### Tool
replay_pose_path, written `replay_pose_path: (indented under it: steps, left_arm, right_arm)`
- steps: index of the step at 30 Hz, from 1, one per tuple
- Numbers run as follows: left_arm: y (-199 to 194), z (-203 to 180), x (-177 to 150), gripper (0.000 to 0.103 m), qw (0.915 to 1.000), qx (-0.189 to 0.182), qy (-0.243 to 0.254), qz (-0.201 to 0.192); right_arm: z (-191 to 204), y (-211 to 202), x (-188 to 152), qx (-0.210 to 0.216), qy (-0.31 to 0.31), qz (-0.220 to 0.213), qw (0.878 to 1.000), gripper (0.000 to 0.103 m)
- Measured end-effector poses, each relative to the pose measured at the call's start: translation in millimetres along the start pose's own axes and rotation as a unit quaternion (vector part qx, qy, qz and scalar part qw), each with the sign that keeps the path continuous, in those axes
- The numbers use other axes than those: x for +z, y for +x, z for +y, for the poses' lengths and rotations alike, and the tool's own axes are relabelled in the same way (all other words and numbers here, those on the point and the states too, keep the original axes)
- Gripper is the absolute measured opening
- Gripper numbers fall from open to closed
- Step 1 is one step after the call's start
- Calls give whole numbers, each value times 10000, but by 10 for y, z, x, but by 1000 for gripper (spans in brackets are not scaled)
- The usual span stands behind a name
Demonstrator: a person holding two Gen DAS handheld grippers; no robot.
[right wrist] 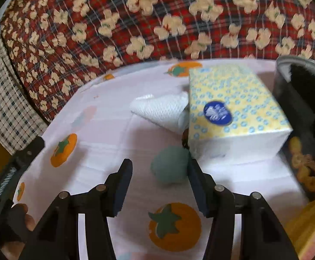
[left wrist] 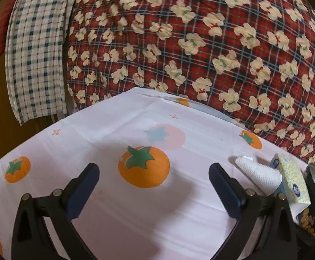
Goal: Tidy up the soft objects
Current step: 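Move both open grippers toward the light-blue ball and white mesh sponge, then close the right gripper on the light-blue fuzzy ball and lift it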
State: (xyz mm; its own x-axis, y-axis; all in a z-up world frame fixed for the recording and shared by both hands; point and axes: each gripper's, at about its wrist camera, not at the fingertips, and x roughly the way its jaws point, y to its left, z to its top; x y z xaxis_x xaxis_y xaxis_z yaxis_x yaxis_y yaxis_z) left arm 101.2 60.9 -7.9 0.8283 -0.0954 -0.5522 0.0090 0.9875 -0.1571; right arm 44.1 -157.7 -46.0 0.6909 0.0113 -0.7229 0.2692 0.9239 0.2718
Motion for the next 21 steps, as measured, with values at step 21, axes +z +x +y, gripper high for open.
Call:
replay_pose_path:
  steps: [21]
  left_arm:
    - [46, 129, 8, 102, 9990, -179, -398, 111]
  right_arm:
    - [-52, -147, 25, 647, 125, -384, 9971, 23]
